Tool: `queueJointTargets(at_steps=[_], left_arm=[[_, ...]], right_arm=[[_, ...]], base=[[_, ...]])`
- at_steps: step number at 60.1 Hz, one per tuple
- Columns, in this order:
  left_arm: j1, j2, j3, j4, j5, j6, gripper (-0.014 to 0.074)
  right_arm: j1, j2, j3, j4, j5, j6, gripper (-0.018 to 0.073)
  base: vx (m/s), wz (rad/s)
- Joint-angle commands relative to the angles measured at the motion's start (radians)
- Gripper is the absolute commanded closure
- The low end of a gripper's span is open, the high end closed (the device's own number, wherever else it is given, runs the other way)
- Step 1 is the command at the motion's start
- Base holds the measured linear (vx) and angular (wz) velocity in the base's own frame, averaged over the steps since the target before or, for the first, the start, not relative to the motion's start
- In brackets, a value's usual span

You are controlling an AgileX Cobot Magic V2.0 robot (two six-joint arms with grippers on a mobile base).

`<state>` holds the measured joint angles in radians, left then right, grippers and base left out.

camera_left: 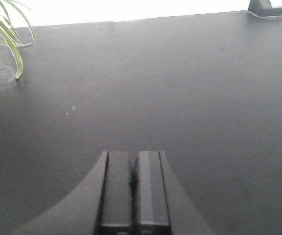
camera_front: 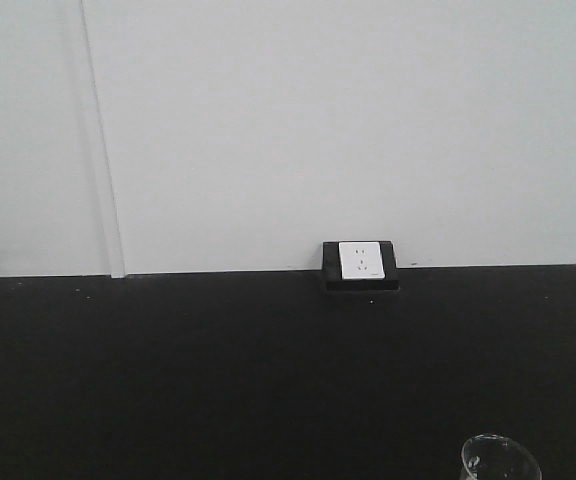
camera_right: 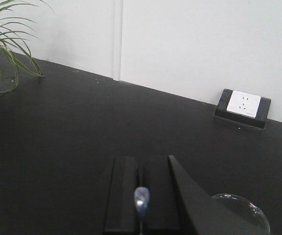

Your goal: Grab transparent chemical and place on left bench

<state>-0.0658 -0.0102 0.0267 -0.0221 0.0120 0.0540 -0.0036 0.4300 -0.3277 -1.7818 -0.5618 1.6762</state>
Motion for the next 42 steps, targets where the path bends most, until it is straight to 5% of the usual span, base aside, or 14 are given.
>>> queueJointTargets(at_steps=[1,42], left_arm=[[-0.002,-0.019,0.016,-0.001,-0.078,-0.008,0.06],[-0.002,-0.019,0.016,-0.001,-0.078,-0.008,0.06]], right_arm=[[0.001,0.006,-0.031,-0.006,0.018,0.001,0.0487],[0.001,0.006,-0.031,-0.006,0.018,0.001,0.0487]], base=[[-0.01,0.03],[-0.14,0.02]])
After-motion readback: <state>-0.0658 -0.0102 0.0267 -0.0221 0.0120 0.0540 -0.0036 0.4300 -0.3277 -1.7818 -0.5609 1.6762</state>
